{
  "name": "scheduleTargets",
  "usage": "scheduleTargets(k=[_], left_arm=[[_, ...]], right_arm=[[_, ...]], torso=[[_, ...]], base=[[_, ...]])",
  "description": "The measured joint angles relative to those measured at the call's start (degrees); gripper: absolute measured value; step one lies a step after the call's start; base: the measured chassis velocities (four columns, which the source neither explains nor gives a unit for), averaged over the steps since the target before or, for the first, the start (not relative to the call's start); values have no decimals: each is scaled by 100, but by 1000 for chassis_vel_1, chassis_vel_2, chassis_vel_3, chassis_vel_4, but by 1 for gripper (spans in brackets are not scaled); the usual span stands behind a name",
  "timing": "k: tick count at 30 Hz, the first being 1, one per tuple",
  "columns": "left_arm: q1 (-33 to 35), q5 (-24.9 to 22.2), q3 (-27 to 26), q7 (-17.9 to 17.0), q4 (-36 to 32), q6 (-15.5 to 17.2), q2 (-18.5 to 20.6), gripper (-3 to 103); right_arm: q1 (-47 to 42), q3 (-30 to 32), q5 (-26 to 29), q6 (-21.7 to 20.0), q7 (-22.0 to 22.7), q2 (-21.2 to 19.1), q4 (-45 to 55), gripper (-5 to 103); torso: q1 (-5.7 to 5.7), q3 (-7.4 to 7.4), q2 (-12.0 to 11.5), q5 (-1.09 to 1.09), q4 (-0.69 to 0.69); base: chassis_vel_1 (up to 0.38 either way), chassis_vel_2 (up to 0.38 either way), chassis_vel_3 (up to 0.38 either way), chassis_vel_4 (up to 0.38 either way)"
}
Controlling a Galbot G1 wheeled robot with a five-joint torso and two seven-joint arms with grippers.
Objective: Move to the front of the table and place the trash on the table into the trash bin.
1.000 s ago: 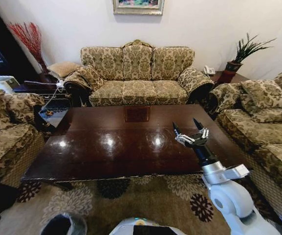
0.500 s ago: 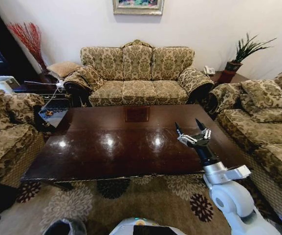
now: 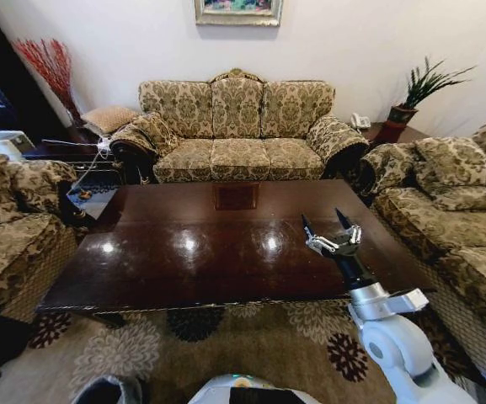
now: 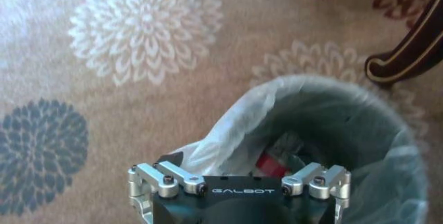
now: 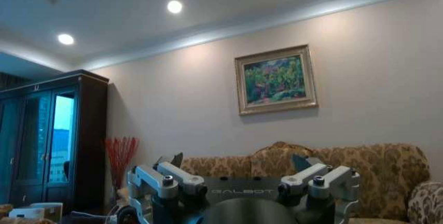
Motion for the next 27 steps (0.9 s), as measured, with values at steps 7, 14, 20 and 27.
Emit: scheduleTargets(k=[7,14,20,27], left_arm=[[248,-156,-290,-397,-1031,202,-134,100],[333,-212,-482,-584,-1376,50,-182,100],[436,-272,-533,-400,-2688,-573,-238,100],[747,-27,-839,730,-5202,137,151,100]], right_arm=[[152,-74,-6,-129,33,40,37,100],[192,-165,-86,-216,119,116,178,100],[159,44,-50,-448,312,83,336,100],[-216,500,-276,-1103,757,143,629,100]], torso=[[0,0,0,1,0],[0,0,0,-2,0],[0,0,0,-4,1],[1,1,0,1,1]], base=[[0,0,0,0],[0,0,0,0],[0,0,0,0],[0,0,0,0]])
